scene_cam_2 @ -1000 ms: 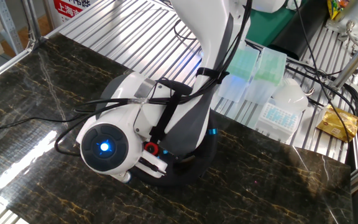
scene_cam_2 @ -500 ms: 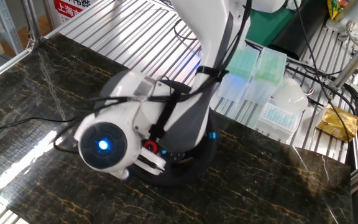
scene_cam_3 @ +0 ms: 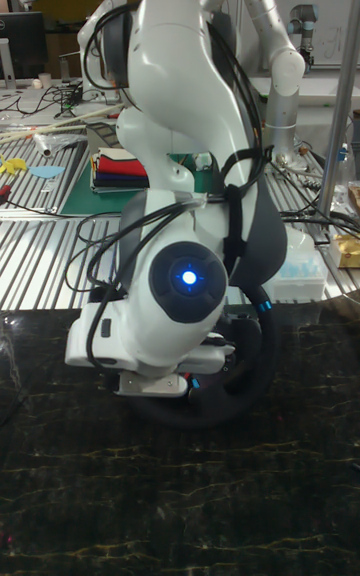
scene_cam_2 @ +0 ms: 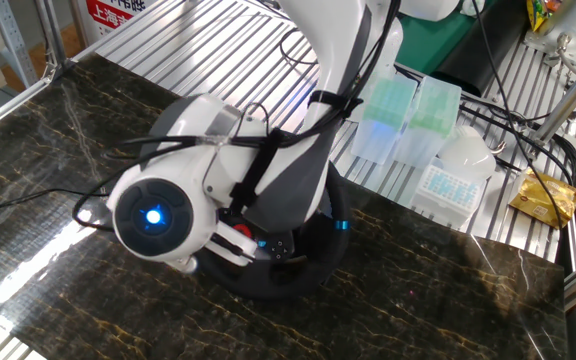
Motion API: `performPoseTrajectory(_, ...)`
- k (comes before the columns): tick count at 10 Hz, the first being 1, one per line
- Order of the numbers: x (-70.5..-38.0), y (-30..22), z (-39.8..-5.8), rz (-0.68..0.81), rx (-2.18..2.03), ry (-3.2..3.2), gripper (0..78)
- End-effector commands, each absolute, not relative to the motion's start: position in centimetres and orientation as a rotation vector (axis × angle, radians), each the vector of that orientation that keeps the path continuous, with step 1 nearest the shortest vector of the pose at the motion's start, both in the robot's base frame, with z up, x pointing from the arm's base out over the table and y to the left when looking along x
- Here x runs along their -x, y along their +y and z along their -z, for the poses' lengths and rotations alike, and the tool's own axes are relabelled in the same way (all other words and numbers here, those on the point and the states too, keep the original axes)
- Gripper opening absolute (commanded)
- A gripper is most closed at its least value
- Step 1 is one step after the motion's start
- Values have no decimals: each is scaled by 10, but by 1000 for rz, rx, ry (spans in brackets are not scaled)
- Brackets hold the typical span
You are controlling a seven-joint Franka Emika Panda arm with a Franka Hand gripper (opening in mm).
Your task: Rotate the steering wheel 90 degrees clockwise
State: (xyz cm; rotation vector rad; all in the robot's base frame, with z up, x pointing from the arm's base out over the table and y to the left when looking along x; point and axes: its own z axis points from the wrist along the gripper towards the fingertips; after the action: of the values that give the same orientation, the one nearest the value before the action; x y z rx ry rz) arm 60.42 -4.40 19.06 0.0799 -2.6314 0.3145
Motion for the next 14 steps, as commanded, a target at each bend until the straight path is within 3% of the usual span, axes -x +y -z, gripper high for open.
performPoseTrajectory(1,-605,-18,-201,-179,-15,-2656,0)
performPoseTrajectory(4,-603,7,-208,-23,-17,-2686,0)
performPoseTrajectory(11,-608,31,-193,116,-147,-2782,0)
performPoseTrajectory(12,-609,33,-186,220,-190,-2782,0)
performPoseTrajectory(14,-609,35,-184,282,-221,-2779,0)
